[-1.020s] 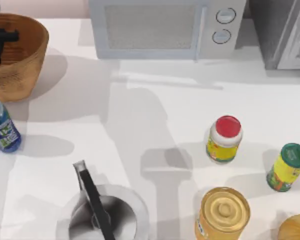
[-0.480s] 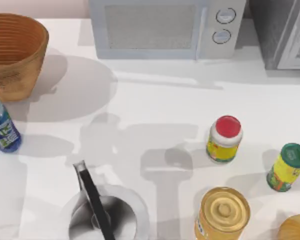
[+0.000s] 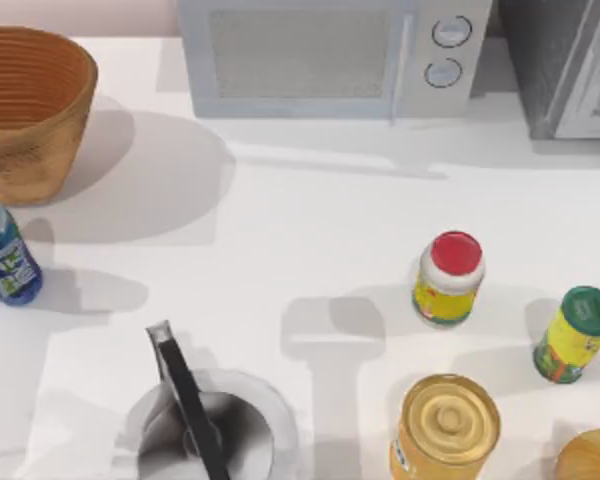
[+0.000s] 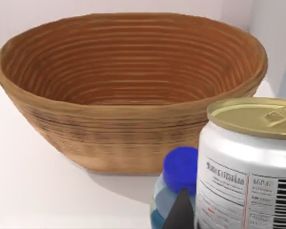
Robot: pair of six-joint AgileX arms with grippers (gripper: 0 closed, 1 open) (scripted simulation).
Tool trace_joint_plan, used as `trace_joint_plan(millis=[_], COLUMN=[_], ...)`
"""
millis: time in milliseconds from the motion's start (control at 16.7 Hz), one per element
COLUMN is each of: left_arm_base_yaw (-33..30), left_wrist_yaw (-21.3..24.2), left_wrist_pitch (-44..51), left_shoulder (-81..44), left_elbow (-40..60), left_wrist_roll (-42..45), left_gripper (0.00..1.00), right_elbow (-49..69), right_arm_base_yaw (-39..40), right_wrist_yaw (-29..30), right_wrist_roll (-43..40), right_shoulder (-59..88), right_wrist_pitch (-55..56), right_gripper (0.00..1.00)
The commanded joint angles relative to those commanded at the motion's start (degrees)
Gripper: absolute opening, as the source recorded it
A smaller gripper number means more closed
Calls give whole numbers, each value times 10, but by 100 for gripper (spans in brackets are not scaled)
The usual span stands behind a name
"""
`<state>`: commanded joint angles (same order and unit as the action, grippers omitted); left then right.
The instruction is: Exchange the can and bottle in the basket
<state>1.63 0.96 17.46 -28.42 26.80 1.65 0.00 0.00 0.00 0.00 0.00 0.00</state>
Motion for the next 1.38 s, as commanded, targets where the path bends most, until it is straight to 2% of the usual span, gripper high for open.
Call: trace_joint_plan(millis=[240, 480, 1020, 1200, 1380], left_arm_base_yaw=[-10, -16, -18, -31, -52], left_wrist_yaw=[-6, -9, 1, 42, 109], left_wrist_pitch=[-104, -168, -187, -237, -311], left_shoulder=[186, 276, 264, 194, 68], left_elbow=[-175, -261, -256, -213, -149], left_wrist_roll=[-10, -16, -14, -11, -9], left_gripper=[0, 0, 0, 0, 0], right_elbow=[0, 0, 0, 0, 0], right_arm_base_yaw=[0, 0, 0, 0, 0], right_wrist_yaw=[0, 0, 0, 0, 0], right_wrist_roll=[0, 0, 0, 0, 0], right_shoulder=[0, 0, 0, 0, 0], right_wrist_pitch=[0, 0, 0, 0, 0], right_gripper=[100, 100, 100, 100, 100])
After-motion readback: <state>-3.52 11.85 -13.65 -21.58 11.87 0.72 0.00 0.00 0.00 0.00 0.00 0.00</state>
